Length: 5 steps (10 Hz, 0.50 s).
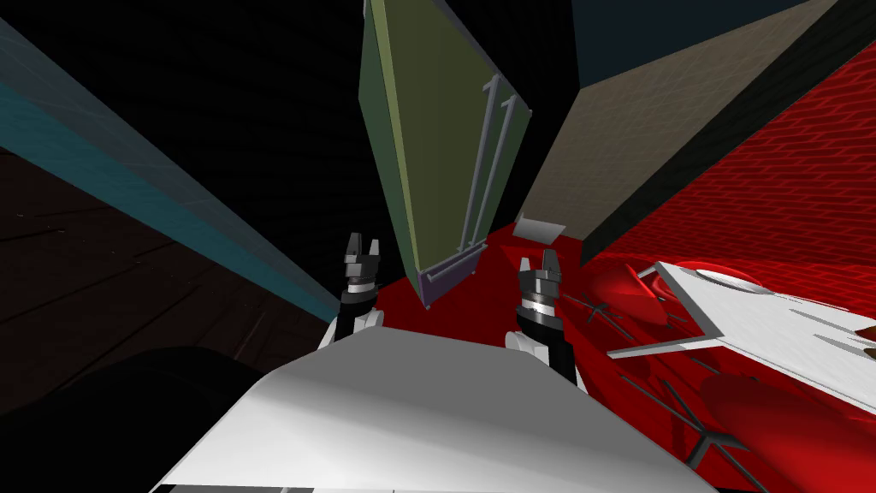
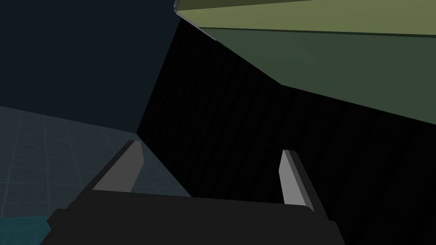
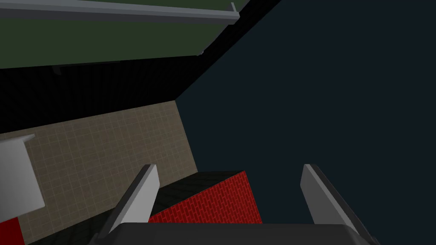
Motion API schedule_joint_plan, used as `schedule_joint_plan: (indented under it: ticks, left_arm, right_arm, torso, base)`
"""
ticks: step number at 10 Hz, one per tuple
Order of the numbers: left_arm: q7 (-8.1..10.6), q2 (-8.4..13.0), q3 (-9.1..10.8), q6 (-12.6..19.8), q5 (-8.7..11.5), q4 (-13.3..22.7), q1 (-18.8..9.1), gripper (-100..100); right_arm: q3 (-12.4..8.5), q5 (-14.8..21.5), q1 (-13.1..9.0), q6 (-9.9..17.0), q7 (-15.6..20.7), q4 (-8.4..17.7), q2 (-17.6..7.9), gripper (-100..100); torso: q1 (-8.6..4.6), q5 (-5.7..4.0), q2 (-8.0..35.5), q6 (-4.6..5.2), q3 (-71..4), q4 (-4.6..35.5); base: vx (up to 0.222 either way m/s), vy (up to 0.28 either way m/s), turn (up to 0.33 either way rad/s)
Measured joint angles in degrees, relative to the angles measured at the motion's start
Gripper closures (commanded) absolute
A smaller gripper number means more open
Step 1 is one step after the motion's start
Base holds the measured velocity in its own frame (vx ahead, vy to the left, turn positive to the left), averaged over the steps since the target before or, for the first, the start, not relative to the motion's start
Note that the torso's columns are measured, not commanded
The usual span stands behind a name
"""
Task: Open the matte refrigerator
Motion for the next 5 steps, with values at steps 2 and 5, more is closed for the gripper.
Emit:
schedule_joint_plan:
  ticks: [2, 5]
  left_arm:
    - [0.00, 0.00, 0.00, 0.00, 0.00, 0.00, 0.00, 0]
    - [0.00, 0.00, 0.00, 0.00, 0.00, -0.01, 0.00, 0]
  right_arm:
    - [0.00, 0.00, 0.00, 0.00, 0.00, 0.00, 0.00, 0]
    - [0.00, 0.00, 0.00, 0.00, 0.00, -0.01, 0.00, 0]
  torso:
    - [0.00, 0.00, 5.97, 0.00, -12.00, 6.00]
    - [0.00, 0.00, 18.45, 0.00, -36.92, 18.46]
  base:
    - [0.000, 0.000, 0.000]
    - [0.000, 0.000, 0.000]
